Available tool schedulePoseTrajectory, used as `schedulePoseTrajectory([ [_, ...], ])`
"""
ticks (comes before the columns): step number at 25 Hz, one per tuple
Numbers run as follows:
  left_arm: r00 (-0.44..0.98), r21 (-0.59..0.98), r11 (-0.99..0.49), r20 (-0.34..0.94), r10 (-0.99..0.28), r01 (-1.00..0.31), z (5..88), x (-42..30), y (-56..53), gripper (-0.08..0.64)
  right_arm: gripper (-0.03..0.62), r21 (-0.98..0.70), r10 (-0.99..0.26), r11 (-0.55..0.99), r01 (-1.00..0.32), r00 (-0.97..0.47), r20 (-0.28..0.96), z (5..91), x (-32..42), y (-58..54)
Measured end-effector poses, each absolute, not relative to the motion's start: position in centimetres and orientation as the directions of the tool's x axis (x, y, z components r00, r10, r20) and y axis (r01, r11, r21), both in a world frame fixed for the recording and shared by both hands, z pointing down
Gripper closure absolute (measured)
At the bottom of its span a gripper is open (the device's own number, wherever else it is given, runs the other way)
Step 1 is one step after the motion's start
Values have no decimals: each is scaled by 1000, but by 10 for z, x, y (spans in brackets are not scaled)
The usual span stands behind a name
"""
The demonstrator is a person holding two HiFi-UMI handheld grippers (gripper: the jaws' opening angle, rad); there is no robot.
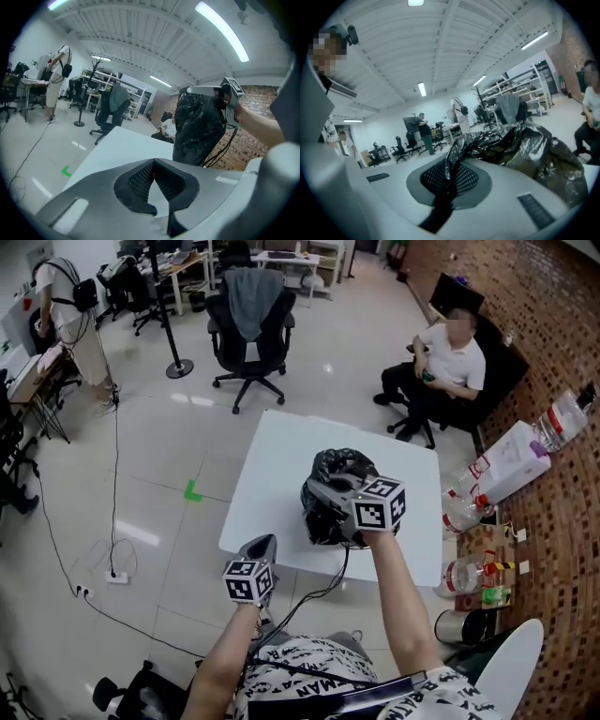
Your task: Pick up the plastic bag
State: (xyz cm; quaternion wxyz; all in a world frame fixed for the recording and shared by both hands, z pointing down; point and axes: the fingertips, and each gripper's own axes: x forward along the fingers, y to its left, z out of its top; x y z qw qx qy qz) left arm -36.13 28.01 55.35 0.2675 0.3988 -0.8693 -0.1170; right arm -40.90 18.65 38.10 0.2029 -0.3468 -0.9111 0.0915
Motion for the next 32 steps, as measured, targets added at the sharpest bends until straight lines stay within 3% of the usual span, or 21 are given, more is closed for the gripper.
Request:
schedulePoseTrajectory([
  [8,-547,397,655,361,-755,-643,544,-378,297,559,588,-400,756,625,670,-646,100,336,-387,173],
  [17,-495,396,596,334,-802,-698,535,-357,211,560,589,-610,593,660,438,-802,66,406,-297,-5],
  [32,-550,379,594,229,-803,-709,457,-372,195,560,591,-462,423,755,465,-884,-198,321,-259,-45],
])
